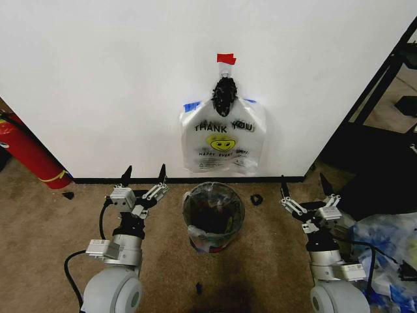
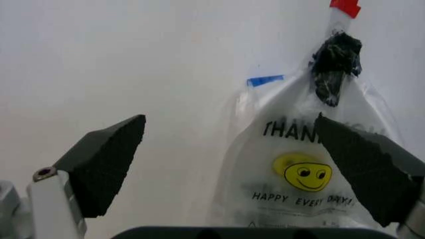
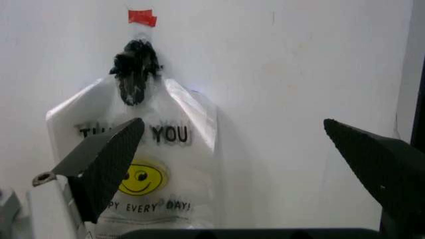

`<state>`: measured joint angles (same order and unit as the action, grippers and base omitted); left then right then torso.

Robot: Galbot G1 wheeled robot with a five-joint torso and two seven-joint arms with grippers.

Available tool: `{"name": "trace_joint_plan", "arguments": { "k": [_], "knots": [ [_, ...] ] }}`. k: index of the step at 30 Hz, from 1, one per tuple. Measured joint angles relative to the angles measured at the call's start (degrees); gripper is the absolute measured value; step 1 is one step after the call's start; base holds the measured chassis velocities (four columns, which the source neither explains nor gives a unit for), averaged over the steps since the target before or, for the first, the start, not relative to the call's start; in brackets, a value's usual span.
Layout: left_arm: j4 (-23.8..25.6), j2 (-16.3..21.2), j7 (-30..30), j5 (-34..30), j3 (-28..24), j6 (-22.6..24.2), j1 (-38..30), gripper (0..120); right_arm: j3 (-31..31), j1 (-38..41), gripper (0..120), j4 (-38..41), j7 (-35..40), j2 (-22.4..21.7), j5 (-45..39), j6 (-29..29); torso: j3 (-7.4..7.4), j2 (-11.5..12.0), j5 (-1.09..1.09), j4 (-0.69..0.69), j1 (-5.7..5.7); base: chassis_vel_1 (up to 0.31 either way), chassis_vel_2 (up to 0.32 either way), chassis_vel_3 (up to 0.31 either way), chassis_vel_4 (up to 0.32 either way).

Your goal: Pick up the garbage bag from the wall and place it over the trash bin.

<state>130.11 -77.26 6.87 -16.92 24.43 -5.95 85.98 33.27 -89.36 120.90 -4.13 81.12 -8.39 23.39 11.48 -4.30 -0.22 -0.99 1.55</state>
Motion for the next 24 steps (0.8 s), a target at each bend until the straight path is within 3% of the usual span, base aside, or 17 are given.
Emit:
{"name": "trace_joint_plan", "arguments": {
  "k": [24],
  "knots": [
    [1.0, -0.8, -0.1, 0.1, 0.7, -0.5, 1.3, 100, -1.8, 1.4, 100, -0.3, 0.4, 0.0, 0.3, -0.3, 0.0, 0.0, 0.0, 0.0, 0.0, 0.0, 0.0, 0.0, 0.0]
  ]
}}
